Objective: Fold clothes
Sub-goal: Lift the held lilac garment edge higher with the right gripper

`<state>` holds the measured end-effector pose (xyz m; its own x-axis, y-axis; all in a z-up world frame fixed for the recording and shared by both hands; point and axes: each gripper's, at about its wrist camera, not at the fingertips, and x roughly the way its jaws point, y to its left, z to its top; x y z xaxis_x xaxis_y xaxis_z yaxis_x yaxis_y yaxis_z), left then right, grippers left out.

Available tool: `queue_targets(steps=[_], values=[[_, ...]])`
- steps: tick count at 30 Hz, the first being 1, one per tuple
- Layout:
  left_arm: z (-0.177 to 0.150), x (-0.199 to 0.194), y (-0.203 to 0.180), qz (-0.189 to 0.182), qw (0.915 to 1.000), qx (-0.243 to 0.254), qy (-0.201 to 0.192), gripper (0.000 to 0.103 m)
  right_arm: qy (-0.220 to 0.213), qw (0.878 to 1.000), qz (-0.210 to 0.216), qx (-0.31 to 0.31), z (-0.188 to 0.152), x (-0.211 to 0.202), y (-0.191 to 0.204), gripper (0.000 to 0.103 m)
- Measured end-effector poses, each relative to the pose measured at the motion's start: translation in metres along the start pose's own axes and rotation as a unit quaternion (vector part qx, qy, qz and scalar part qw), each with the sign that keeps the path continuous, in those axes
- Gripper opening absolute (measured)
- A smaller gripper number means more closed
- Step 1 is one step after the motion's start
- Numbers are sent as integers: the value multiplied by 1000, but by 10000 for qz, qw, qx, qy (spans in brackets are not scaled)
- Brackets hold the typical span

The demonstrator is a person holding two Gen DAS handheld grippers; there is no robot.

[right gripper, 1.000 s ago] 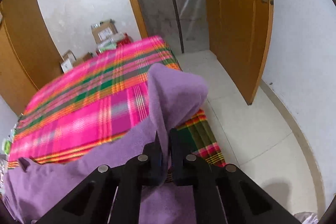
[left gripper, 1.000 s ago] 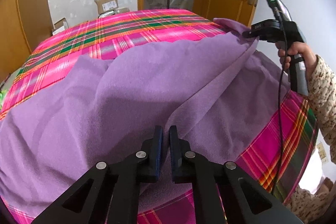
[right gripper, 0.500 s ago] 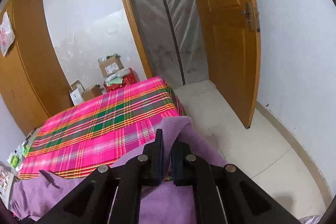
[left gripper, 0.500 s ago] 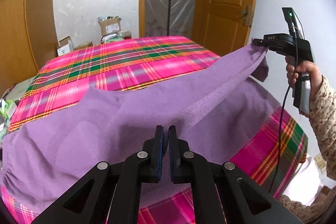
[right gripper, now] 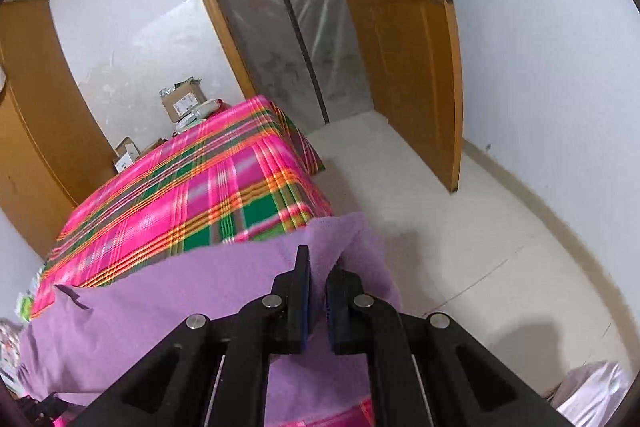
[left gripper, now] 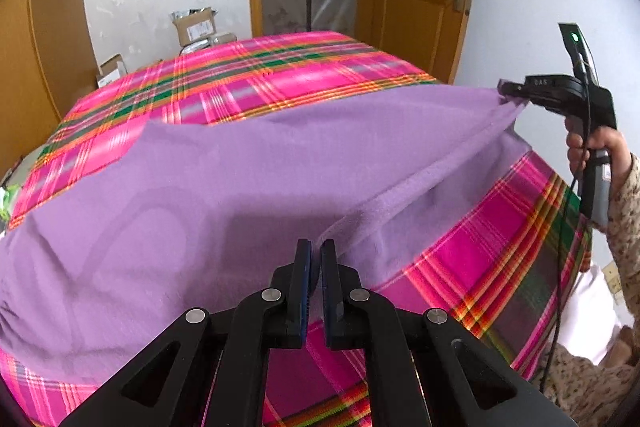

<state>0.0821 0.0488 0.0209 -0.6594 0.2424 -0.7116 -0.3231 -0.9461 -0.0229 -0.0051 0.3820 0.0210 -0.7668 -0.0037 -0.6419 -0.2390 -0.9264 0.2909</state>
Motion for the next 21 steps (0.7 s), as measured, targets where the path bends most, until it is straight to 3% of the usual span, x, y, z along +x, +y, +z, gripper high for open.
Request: queue_targets(steps=[9,21], values=[[-5,0,-5,73,10000,19,58,5,214,9985,284,412,-12,-2,-20,7],[-11,8,-8,150,9995,90,270,5,403,9846,704,1548,-30,-3,-61,8]])
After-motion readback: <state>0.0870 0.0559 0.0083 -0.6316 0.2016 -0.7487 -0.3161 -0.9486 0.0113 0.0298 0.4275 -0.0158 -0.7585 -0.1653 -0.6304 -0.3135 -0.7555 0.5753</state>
